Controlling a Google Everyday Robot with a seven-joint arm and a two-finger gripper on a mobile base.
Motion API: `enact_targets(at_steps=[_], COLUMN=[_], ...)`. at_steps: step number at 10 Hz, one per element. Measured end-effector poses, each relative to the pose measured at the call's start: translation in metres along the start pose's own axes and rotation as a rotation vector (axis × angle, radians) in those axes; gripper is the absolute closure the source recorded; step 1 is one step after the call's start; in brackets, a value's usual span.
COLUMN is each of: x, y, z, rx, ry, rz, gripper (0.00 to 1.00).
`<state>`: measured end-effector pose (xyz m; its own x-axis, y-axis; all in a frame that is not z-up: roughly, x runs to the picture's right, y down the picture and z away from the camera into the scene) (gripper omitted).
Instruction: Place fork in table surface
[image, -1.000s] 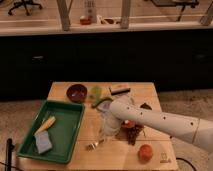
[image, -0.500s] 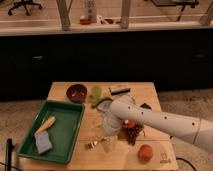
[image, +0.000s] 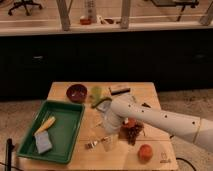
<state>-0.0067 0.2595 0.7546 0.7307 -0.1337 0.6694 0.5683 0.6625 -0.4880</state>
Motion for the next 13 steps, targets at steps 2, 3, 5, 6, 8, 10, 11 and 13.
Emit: enact_targets(at_steps=[2,3,5,6,8,10,11,13], x=[0.0,0.0,-0.001,-0.001,0.0,0.0,0.001,0.001], y=[-0.003,-0.004,-0.006,-0.006,-0.008,-0.01,-0.012,-0.013], z=[-0.003,-0.003,-0.006,-0.007,-0.01,-0.013,-0.014,-0.016], rx=[0.0,-0.002,-0.004,-0.005,-0.001,0.002,0.004,0.004], ry=[0.0,0.0,0.003,0.004,0.008,0.009,0.01,0.011], rz=[0.002,0.002,0.005,0.009,0.013,0.015,0.016,0.017], gripper=[0.2,0.2,0.2,0.2,0.2,0.2,0.2,0.2])
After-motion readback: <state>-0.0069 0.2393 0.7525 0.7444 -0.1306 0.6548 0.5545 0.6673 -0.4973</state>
